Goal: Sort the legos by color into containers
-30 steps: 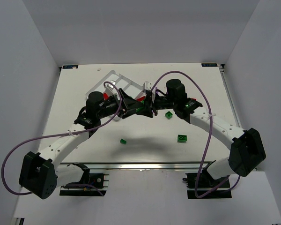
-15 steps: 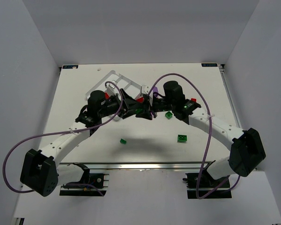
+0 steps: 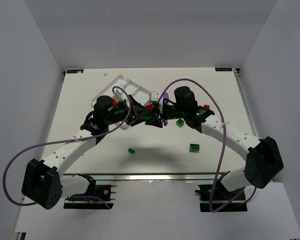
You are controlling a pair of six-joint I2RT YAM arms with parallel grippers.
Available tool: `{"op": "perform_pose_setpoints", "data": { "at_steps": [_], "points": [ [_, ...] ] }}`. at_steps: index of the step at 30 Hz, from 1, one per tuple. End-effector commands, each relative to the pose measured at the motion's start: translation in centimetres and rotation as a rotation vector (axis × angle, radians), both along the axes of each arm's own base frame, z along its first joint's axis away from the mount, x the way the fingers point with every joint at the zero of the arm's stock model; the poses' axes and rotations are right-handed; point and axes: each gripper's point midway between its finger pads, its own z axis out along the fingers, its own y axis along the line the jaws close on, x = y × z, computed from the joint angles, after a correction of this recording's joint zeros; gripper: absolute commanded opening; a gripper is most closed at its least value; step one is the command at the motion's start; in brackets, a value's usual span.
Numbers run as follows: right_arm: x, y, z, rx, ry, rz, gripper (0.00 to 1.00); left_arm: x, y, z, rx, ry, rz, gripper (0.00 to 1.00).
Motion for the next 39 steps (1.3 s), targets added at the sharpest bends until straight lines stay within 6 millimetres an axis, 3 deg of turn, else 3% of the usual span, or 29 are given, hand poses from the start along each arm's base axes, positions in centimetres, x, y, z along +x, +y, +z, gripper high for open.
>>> {"op": "perform_pose_setpoints", "data": {
  "at_steps": [1, 4, 11, 16, 23, 35, 39],
  "points": [
    [-0.1, 0.2, 0.5, 0.012, 0.000, 0.002, 0.27, -0.4, -0.3, 1.7, -0.031, -0.056, -0.028, 0.39],
    [-0.2, 0.1, 0.5, 0.012, 0.001, 0.000, 0.50, -0.4, -0.3, 1.8, -0.033, -0.058, -0.029, 0.36],
    [-0.1, -0.3, 0.5, 0.009, -0.013, -0.015, 0.76, -0.4, -0.3, 2.1, -0.034, -0.061, -0.032, 0.32],
    [-0.4, -1.1, 0.5, 0.001, -0.045, -0.020, 0.78, -0.3, -0.2, 1.9, -0.015, -0.063, -0.032, 0.31],
    [-0.9, -2.6, -0.5, -0.025, -0.068, -0.002, 0.72, -0.4, -0.1, 1.7, -0.005, -0.059, -0.032, 0.31],
    [-0.6, -1.8, 0.2, 0.007, -0.049, 0.006, 0.70, -0.6, -0.1, 1.6, -0.013, -0.056, -0.038, 0.31],
    [-0.3, -1.4, 0.8, 0.028, -0.062, 0.014, 0.65, -0.7, 0.0, 1.6, -0.019, -0.055, -0.036, 0.31]
  ]
}}
